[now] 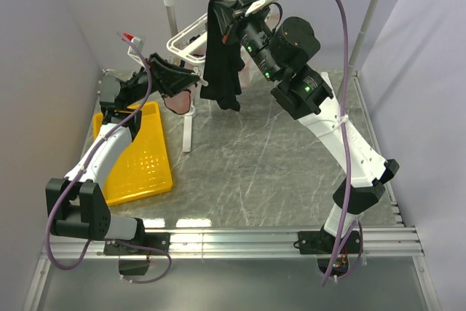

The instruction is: Clip the underwear to the hanger

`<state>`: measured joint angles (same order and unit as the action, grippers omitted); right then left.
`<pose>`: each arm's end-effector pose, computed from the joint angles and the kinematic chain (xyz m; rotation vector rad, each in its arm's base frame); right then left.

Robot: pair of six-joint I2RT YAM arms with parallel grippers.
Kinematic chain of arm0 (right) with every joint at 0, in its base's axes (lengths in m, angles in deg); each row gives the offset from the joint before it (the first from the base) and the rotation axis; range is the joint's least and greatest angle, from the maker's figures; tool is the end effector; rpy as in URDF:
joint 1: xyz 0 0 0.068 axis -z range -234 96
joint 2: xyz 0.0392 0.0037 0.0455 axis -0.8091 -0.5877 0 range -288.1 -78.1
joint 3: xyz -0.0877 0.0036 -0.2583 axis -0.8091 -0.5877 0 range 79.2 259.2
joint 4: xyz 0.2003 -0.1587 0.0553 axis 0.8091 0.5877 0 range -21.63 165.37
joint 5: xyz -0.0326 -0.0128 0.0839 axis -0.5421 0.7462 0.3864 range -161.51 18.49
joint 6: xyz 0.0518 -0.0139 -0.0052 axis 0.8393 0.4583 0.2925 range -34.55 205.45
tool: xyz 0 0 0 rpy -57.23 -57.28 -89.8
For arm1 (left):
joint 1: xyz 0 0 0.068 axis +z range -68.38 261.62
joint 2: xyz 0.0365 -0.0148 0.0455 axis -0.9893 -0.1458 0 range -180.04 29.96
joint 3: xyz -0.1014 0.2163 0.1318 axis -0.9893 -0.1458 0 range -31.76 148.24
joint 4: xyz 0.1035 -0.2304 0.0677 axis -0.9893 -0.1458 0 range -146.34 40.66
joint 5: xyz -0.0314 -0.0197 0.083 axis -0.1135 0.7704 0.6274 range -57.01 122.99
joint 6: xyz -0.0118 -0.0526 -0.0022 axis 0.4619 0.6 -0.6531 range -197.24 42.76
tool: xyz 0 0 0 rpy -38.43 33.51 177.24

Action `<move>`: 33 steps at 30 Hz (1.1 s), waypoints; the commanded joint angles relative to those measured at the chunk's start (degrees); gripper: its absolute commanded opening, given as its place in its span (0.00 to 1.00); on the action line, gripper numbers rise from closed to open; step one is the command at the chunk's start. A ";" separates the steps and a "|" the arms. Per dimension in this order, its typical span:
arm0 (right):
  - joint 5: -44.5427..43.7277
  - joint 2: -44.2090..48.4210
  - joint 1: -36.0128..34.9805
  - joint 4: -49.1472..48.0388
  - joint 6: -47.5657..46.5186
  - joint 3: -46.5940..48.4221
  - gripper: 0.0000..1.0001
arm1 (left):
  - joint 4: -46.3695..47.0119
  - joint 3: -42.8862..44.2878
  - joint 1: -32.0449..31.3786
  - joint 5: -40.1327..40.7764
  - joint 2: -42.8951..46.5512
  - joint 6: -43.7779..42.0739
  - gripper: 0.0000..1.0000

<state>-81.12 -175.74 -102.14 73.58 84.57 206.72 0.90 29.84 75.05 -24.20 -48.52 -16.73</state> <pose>0.2293 0.2468 0.5948 -0.3426 1.1180 0.6354 0.2917 -0.0636 0.4097 0.4476 1.3488 -1.4783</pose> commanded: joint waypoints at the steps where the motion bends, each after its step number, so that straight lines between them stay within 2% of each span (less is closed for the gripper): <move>1: 0.20 0.44 -0.38 -2.49 0.80 1.15 0.00 | 1.18 1.15 0.33 -0.12 0.78 0.40 0.45; 7: 0.20 0.61 -0.37 -2.58 0.80 0.36 0.00 | 0.22 2.55 1.38 0.67 1.05 -0.04 0.53; 10: 0.11 0.44 -0.46 -2.66 0.80 0.27 0.00 | -0.40 2.73 2.00 1.11 1.57 -0.04 0.62; 14: 0.03 0.70 -0.38 -2.66 0.80 -0.43 0.00 | -3.29 2.03 3.31 1.46 3.15 -1.18 0.90; 15: 0.11 0.88 -0.38 -2.66 0.71 -1.04 0.00 | -4.17 1.86 3.66 1.99 3.76 -1.62 0.95; 22: 2.04 2.98 -0.38 -0.21 -0.78 -5.61 0.00 | -12.00 -0.25 8.76 2.35 10.44 -6.02 0.99; 28: 5.21 8.68 -0.38 2.17 -4.21 -17.12 0.00 | -20.87 -0.17 12.01 1.03 14.83 -13.83 0.98; 33: 9.42 13.70 -0.38 3.92 -4.39 -28.28 0.00 | -25.80 0.62 12.28 -0.29 17.74 -22.26 0.91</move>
<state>-75.15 -167.37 -102.23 78.02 81.18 181.52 -20.85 29.41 87.03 -22.91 -32.98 -31.70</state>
